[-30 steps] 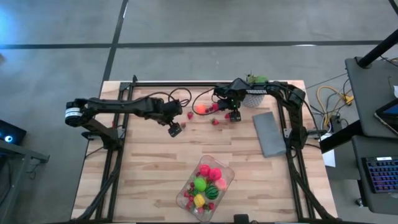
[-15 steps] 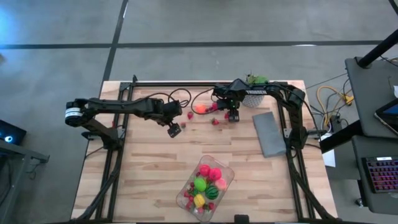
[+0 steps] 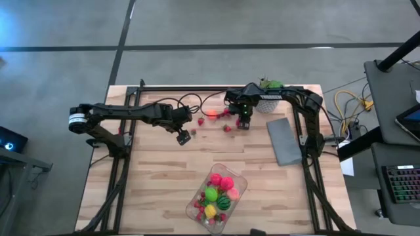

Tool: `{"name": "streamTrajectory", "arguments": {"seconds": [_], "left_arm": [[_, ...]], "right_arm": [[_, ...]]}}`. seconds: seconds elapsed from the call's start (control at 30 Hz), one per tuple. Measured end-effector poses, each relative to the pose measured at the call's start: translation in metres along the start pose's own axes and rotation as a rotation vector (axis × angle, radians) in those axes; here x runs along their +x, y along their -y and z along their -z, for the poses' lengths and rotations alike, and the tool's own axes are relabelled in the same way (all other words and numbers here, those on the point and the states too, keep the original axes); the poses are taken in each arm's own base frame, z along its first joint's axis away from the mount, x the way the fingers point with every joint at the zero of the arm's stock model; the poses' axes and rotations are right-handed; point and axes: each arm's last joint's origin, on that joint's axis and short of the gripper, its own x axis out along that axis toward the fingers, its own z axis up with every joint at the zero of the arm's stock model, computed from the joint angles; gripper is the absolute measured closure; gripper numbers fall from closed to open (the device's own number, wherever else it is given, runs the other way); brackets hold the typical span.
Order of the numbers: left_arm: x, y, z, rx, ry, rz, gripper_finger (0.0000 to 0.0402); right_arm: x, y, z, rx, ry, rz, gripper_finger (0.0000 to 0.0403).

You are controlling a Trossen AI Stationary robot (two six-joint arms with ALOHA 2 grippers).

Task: Pick and placing Produce into tupperware
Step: Put the red cherry into the transparent basket

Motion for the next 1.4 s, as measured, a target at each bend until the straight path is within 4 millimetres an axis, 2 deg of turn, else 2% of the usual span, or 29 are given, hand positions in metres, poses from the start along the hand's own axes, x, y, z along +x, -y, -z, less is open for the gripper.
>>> {"name": "streamTrajectory", "arguments": {"seconds": [0.2,0.4,0.53,0.63,0.77,0.9,1.0,1.1,1.2,1.4], "left_arm": [[0.0,0.0,0.0,0.0,0.0,0.0,0.0104],[0.0,0.0,0.0,0.0,-0.001,0.0,0.0104],[0.0,0.0,0.0,0.0,0.003,0.001,0.0104],[0.0,0.0,0.0,0.008,0.003,0.002,0.0104],[0.0,0.0,-0.001,0.04,0.011,0.005,0.0104],[0.001,0.001,-0.002,0.087,0.025,0.01,0.0104],[0.001,0.001,-0.002,0.132,0.029,0.011,0.0104],[0.001,0.002,-0.005,0.157,0.053,0.018,0.0104],[0.0,0.003,-0.007,0.155,0.079,0.025,0.0104],[0.001,0.004,-0.01,0.176,0.105,0.031,0.0104]], "right_arm": [[-0.017,-0.004,0.0,0.107,0.068,-0.094,0.0338],[-0.05,-0.009,0.001,0.203,0.162,-0.15,0.0339],[-0.08,-0.023,0.004,0.278,0.213,-0.301,0.0339],[-0.101,-0.047,0.004,0.268,0.248,-0.466,0.0339],[-0.125,-0.1,0.004,0.147,0.265,-0.611,0.0339],[-0.137,-0.152,0.005,0.04,0.237,-0.702,0.0339],[-0.141,-0.181,0.004,0.006,0.227,-0.781,0.0339],[-0.141,-0.199,0.0,-0.01,0.236,-0.842,0.0339],[-0.136,-0.209,-0.005,-0.017,0.227,-0.874,0.0339],[-0.115,-0.229,-0.018,-0.031,0.119,-1.015,0.0337]]}}
